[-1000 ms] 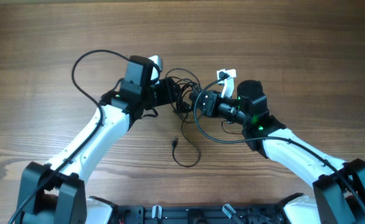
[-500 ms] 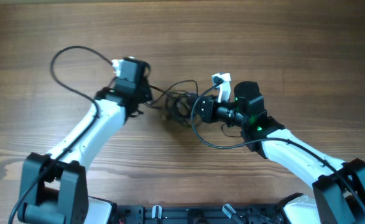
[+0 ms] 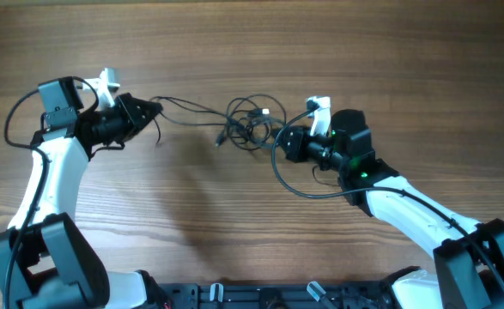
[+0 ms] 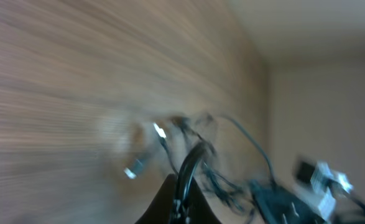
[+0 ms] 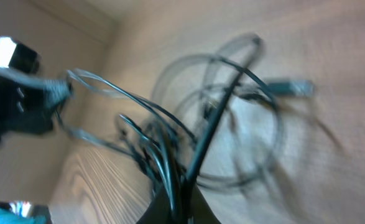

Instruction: Untangle cables

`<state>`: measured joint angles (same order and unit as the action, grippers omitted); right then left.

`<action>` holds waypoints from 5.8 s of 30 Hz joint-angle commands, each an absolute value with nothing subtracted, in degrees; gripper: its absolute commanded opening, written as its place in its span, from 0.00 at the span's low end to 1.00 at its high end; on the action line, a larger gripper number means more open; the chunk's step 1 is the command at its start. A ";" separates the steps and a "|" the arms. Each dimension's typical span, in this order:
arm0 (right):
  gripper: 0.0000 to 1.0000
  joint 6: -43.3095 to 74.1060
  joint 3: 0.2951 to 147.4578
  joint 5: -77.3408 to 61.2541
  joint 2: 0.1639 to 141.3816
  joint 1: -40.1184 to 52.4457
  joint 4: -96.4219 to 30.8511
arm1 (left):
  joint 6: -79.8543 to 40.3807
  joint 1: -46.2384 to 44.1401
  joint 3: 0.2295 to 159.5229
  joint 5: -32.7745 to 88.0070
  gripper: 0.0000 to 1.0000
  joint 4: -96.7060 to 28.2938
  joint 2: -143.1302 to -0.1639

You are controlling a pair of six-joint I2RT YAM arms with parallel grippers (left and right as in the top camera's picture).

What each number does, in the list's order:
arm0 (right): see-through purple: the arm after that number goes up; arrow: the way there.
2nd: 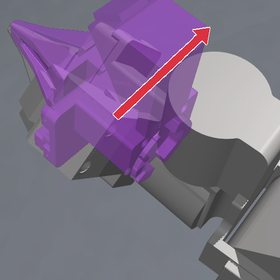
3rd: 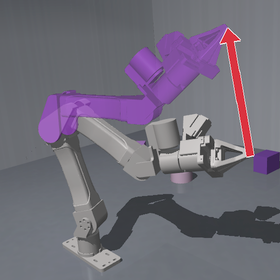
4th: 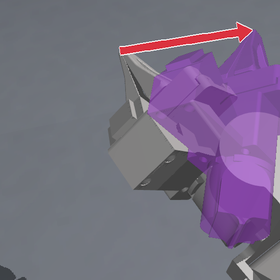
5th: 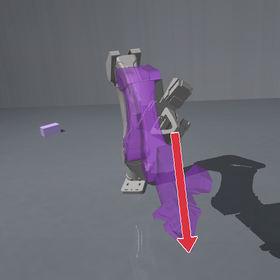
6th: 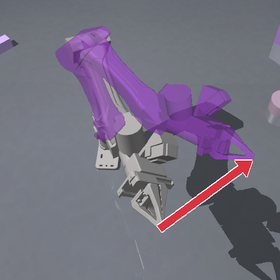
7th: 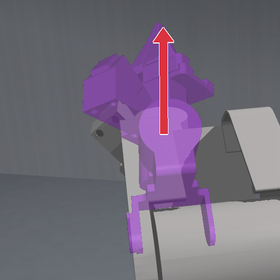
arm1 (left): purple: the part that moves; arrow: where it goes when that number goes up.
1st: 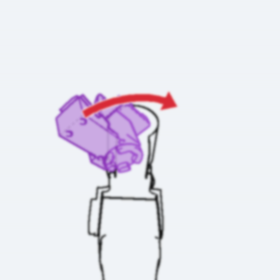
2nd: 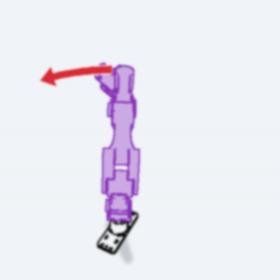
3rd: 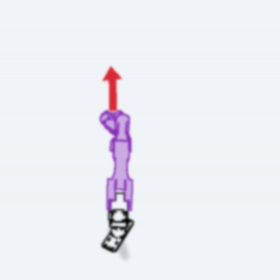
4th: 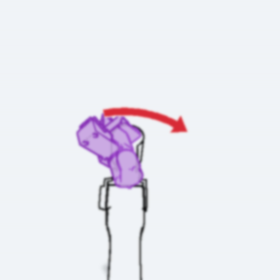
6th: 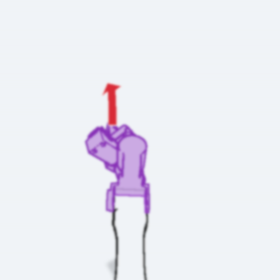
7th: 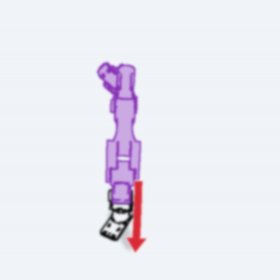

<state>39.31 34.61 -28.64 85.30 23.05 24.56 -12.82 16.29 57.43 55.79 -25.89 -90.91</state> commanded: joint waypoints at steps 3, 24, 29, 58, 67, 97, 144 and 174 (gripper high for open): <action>0.09 41.08 34.87 -33.78 85.67 22.74 38.22 | -4.64 5.85 58.72 67.72 0.04 -27.90 -91.02; 0.04 47.42 34.87 -6.24 85.62 4.78 -0.73 | -83.37 25.30 59.70 70.39 0.04 35.31 -90.35; 0.06 36.51 34.87 -31.29 85.62 2.55 9.28 | -76.73 28.18 59.68 72.25 0.11 28.23 -90.35; 0.05 45.15 34.87 -20.75 85.62 11.73 12.86 | -103.00 -32.03 59.68 14.79 0.84 -13.93 -91.77; 0.05 44.36 34.87 -27.31 85.62 11.73 13.02 | -105.93 -36.51 59.68 7.38 0.64 -11.31 -95.68; 0.04 35.97 35.05 -25.08 81.49 5.45 15.73 | -70.11 -9.76 59.70 37.69 0.04 8.01 -83.66; 0.05 68.18 35.05 -51.16 80.62 9.67 75.59 | -45.08 -33.61 59.68 18.57 0.79 -4.82 -103.44; 0.05 23.31 75.64 -3.07 81.97 -34.65 -14.31 | -40.14 -10.20 59.68 -2.85 0.49 -42.48 -109.21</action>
<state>26.63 73.93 -15.07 81.43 -33.10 -11.62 -39.09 -12.14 62.50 3.22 -41.89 -106.21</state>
